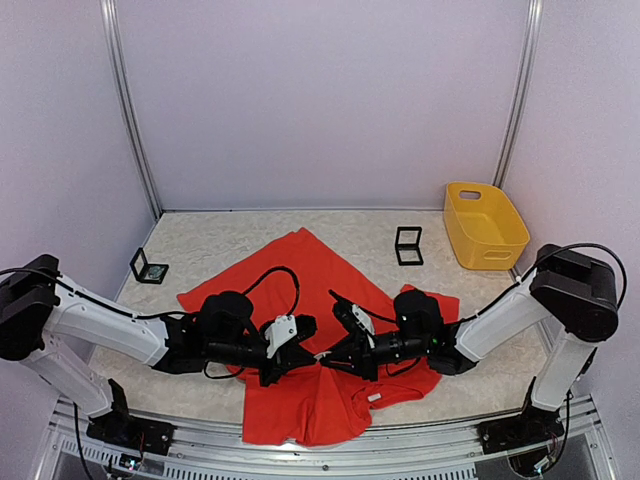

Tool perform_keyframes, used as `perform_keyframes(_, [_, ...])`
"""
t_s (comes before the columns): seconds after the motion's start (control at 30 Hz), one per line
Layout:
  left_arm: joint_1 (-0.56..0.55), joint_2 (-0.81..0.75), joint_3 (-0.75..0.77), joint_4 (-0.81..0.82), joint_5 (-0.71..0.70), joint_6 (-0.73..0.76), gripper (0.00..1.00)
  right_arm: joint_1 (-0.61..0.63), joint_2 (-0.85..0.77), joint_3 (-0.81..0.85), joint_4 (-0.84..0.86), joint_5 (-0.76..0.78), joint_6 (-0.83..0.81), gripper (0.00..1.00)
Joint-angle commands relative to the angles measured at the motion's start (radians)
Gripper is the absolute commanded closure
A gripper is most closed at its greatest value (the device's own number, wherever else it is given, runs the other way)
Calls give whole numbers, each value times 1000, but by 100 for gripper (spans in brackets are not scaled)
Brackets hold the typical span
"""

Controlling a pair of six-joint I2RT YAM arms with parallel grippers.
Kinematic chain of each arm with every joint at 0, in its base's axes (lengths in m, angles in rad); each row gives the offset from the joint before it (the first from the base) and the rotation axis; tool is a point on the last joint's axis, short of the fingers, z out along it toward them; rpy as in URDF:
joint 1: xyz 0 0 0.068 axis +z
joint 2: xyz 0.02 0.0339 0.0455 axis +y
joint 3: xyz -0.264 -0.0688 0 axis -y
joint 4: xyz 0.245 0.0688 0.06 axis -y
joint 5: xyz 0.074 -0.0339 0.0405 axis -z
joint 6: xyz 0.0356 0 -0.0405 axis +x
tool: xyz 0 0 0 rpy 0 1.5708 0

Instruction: Pin the brooch onto the clothing

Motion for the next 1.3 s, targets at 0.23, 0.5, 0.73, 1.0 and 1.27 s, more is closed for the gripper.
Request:
perform_keyframes(0.23, [-31,5,16,4,57,24,100,-83,11,81,6,-80,131,88])
perform_keyframes(0.5, [-28,-1,-4,14,38,19,100,-91,-5,57,21,-61,149,83])
perform_keyframes(0.73, [-27,-1,-4,12,34,15,100,-91,-21,39,30,-38,157,73])
perform_keyframes(1.0, [-23,-5,-5,11,20,10,100,-90,-23,23,41,-28,162,69])
perform_keyframes(1.27, [-20,-10,-9,5,7,11,100,-90,-37,18,9,-48,130,64])
